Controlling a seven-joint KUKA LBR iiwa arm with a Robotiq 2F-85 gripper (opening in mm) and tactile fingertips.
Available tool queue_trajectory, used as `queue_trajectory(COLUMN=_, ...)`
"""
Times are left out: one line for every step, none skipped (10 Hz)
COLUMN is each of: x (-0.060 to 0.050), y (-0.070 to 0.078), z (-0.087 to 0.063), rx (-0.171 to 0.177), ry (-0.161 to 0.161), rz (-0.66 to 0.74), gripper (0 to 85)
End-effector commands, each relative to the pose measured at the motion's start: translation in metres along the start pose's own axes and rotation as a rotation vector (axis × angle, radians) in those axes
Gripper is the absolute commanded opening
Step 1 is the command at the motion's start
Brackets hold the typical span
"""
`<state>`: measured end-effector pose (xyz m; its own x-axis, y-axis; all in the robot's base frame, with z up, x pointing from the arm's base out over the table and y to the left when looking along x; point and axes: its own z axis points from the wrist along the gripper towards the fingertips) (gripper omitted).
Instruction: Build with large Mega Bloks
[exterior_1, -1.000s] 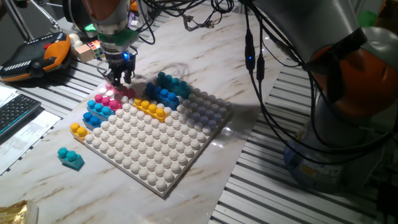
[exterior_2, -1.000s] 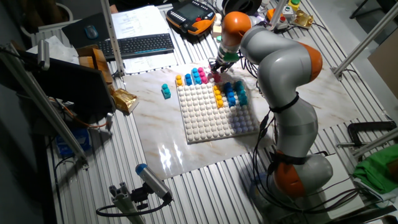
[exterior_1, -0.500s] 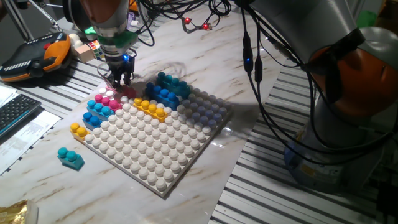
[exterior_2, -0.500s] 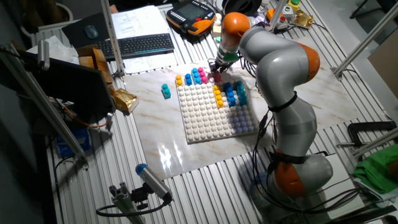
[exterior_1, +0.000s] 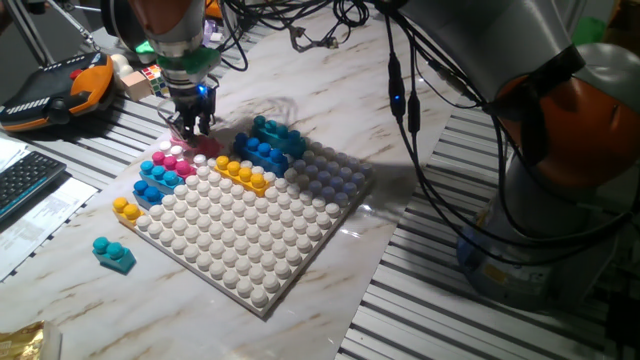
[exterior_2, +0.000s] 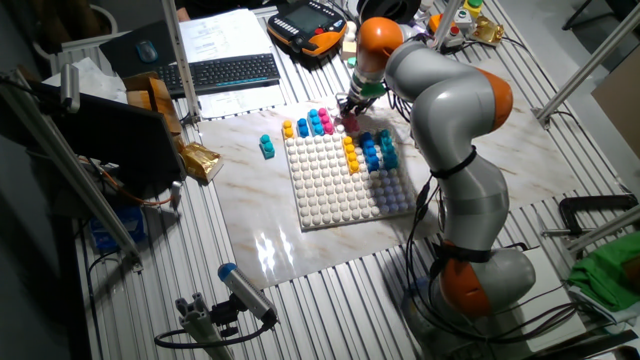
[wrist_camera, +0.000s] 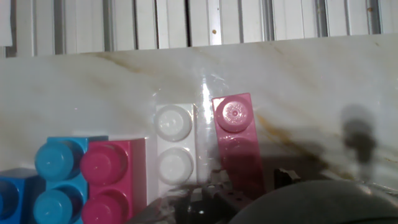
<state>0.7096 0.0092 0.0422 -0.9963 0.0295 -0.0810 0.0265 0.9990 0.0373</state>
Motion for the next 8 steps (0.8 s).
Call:
queue_trajectory(x=-0.0007, y=0.0002, z=0.0028, rx=-0.004, ry=-0.002, rz=-0.001, gripper=43.0)
queue_trajectory(x=-0.0016, y=-0.0002, z=0.0053, rx=-0.007, ry=-0.004, rz=-0.005, gripper=43.0)
queue_trajectory(x=-0.0021, y=-0.0002, z=0.0067, rx=-0.008, ry=-0.005, rz=-0.008, gripper=43.0)
queue_trajectory(x=-0.0022, y=-0.0001, z=0.0070, rx=-0.010, ry=-0.005, rz=-0.010, gripper=42.7)
queue_trajectory(x=-0.0024, y=-0.0001, z=0.0075, rx=-0.013, ry=-0.005, rz=-0.012, gripper=42.3)
queue_trajectory(x=-0.0026, y=-0.0001, z=0.0081, rx=-0.013, ry=-0.005, rz=-0.014, gripper=40.7)
queue_trajectory(x=-0.0025, y=0.0004, z=0.0090, rx=-0.014, ry=-0.005, rz=-0.018, gripper=37.0)
queue_trajectory(x=-0.0024, y=0.0007, z=0.0093, rx=-0.014, ry=-0.005, rz=-0.023, gripper=31.3)
